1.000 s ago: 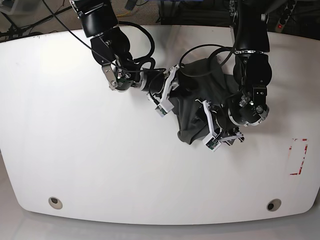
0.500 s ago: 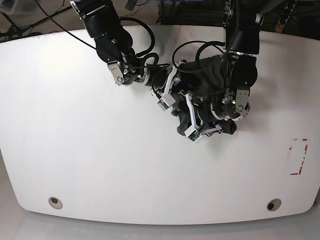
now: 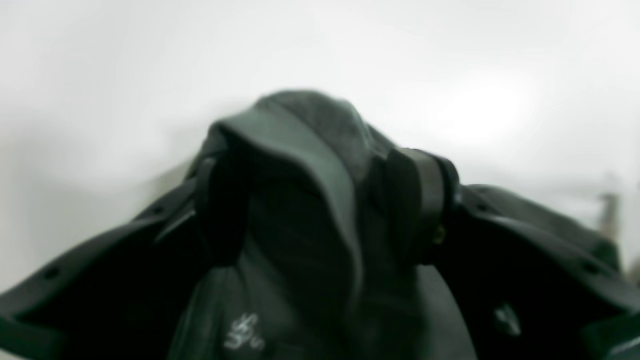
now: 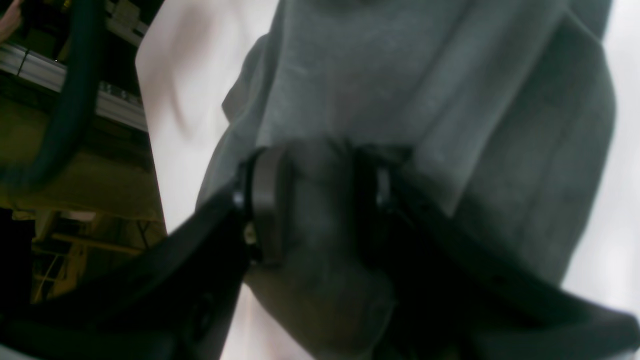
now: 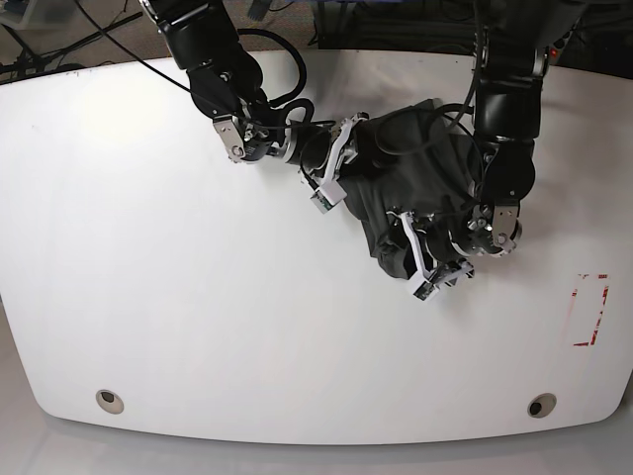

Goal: Fold the T-shirt properly
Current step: 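Grasp the folded shirt with both grippers and fold it over again, then release the right gripper and press the folded shirt with the left gripper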

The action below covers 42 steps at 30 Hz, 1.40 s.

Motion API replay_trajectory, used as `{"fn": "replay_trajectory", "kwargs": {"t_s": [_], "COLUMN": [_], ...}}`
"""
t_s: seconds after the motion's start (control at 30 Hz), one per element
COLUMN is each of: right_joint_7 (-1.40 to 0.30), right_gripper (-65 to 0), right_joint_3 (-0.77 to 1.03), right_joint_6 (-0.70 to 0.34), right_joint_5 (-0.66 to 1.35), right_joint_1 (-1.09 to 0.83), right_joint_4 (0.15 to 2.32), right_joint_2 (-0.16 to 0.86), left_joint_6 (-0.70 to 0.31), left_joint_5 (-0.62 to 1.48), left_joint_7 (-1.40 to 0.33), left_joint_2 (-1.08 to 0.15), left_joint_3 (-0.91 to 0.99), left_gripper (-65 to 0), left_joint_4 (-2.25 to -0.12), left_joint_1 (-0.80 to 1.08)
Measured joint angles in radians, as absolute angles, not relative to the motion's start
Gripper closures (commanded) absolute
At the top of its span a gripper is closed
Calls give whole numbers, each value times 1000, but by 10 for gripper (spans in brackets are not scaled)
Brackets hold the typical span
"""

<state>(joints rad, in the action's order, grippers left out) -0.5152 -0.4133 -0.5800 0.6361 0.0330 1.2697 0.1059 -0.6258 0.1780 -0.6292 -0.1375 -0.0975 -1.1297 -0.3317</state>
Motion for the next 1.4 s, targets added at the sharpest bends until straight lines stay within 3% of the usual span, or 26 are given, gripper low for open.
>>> {"fn": "replay_trajectory", "kwargs": {"t_s": [0.27, 0.53, 0.8, 0.97, 1.4], "right_joint_7": [-516, -520, -590, -645, -797], "right_gripper": [-201, -201, -205, -205, -203], "right_joint_3": [-413, -414, -414, -319, -176], "right_joint_6": [-586, -584, -556, -555, -554], "right_joint_5": [643, 650, 598, 598, 583], "right_joint_1": [31, 16, 1, 1, -7], "right_joint_4": [1271, 1296, 1423, 1495, 1637], "right_joint_2": [117, 120, 128, 133, 141], "left_joint_6": [-630, -699, -696, -704, -700], "left_joint_5": [172, 177, 169, 181, 179], "left_joint_7": [-612, -722, -937, -950, -953], "left_joint_2": [-218, -220, -226, -220, -245], "left_joint_3": [-93, -76, 14, 7, 10], "left_gripper": [-394, -394, -394, -394, -392], "left_joint_4": [-1137, -1344, -1711, -1856, -1884], "left_joint_1": [-392, -367, -218, -30, 238]}}
